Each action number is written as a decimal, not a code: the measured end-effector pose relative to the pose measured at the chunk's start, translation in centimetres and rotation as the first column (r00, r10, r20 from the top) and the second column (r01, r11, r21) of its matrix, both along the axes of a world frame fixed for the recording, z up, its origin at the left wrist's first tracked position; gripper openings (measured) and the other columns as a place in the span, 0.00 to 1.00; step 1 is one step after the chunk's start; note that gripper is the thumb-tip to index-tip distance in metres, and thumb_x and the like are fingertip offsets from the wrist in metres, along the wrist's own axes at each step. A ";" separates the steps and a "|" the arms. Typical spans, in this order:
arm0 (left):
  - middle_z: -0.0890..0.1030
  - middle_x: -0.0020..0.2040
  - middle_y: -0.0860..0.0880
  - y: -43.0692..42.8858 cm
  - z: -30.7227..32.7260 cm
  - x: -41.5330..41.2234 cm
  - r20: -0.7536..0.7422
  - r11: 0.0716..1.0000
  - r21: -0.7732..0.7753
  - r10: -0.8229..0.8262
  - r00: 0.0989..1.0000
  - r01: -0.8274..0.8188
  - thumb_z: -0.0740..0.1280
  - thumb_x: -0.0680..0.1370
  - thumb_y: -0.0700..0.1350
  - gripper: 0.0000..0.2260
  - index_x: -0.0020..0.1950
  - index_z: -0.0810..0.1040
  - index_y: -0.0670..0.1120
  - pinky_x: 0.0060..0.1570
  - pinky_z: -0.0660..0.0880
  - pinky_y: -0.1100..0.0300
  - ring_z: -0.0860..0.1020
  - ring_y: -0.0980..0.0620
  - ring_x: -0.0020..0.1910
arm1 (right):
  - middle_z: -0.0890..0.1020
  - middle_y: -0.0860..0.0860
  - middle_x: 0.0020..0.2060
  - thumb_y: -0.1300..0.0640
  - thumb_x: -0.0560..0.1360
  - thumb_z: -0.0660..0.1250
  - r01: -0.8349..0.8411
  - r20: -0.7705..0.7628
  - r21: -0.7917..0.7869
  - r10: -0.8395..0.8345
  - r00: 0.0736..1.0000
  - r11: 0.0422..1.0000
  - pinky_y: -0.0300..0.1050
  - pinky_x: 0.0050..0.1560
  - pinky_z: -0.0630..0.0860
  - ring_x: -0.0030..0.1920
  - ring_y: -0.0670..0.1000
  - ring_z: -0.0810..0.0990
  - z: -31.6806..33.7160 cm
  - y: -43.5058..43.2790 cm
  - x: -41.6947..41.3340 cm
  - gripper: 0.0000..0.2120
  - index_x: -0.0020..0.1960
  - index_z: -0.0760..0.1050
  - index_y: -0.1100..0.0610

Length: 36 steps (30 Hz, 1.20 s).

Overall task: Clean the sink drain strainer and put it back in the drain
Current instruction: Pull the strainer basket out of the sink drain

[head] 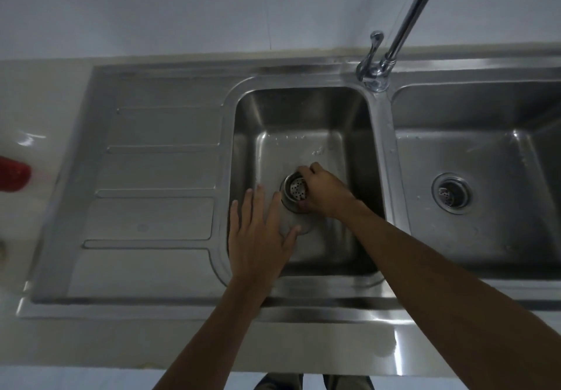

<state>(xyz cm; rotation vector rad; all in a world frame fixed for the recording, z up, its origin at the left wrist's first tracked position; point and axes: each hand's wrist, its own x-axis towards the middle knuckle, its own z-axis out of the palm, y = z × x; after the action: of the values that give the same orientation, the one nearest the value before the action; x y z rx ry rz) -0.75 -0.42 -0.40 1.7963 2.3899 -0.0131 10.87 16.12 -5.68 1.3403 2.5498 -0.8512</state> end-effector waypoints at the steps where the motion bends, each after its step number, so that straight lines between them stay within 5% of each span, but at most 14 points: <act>1: 0.58 0.83 0.42 0.0 0.5 0.0 0.011 1.000 0.014 -0.015 1.000 0.014 0.57 0.80 0.69 0.36 0.82 0.62 0.49 0.81 0.53 0.42 0.57 0.41 0.82 | 0.72 0.58 0.65 0.47 0.67 0.81 0.024 -0.031 -0.006 -0.025 0.999 1.000 0.54 0.60 0.79 0.61 0.63 0.79 1.4 0.1 0.5 0.41 0.74 0.66 0.56; 9: 0.66 0.80 0.40 3.5 4.8 4.8 0.051 0.969 0.170 -0.190 0.980 0.179 0.60 0.80 0.68 0.34 0.78 0.68 0.48 0.75 0.65 0.40 0.66 0.38 0.78 | 0.76 0.54 0.62 0.41 0.65 0.81 0.272 -0.252 0.192 -0.220 0.942 0.943 0.51 0.60 0.77 0.58 0.58 0.80 13.0 0.7 10.6 0.41 0.73 0.68 0.50; 16: 0.59 0.83 0.48 8.8 4.8 17.2 0.173 0.873 0.172 -0.483 0.859 0.456 0.55 0.79 0.72 0.37 0.82 0.56 0.54 0.76 0.65 0.45 0.60 0.45 0.80 | 0.78 0.54 0.63 0.37 0.64 0.81 0.515 -0.066 0.151 -0.511 0.857 0.844 0.53 0.62 0.78 0.60 0.57 0.79 12.5 -0.5 27.0 0.41 0.70 0.70 0.51; 24: 0.65 0.81 0.45 14.0 0.7 19.7 -0.004 0.847 0.131 -0.519 0.855 0.515 0.56 0.79 0.71 0.38 0.81 0.62 0.48 0.76 0.60 0.45 0.65 0.43 0.78 | 0.76 0.55 0.68 0.32 0.67 0.75 0.394 0.121 0.026 -0.395 0.911 0.919 0.57 0.59 0.78 0.65 0.60 0.79 3.3 1.8 28.9 0.42 0.72 0.68 0.52; 36: 0.68 0.78 0.42 13.8 -0.6 20.5 -0.108 0.889 0.119 -0.432 0.896 0.443 0.61 0.80 0.63 0.30 0.76 0.69 0.45 0.71 0.67 0.44 0.70 0.41 0.72 | 0.79 0.58 0.61 0.38 0.72 0.72 0.177 0.179 0.033 -0.180 0.967 0.984 0.56 0.51 0.78 0.59 0.63 0.82 -2.0 3.5 28.2 0.34 0.69 0.67 0.55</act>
<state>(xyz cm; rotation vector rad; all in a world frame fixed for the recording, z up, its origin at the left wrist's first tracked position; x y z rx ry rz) 19.74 13.41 -1.00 2.4085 2.0189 0.0354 39.04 19.67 -7.70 1.5934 2.3313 -0.6995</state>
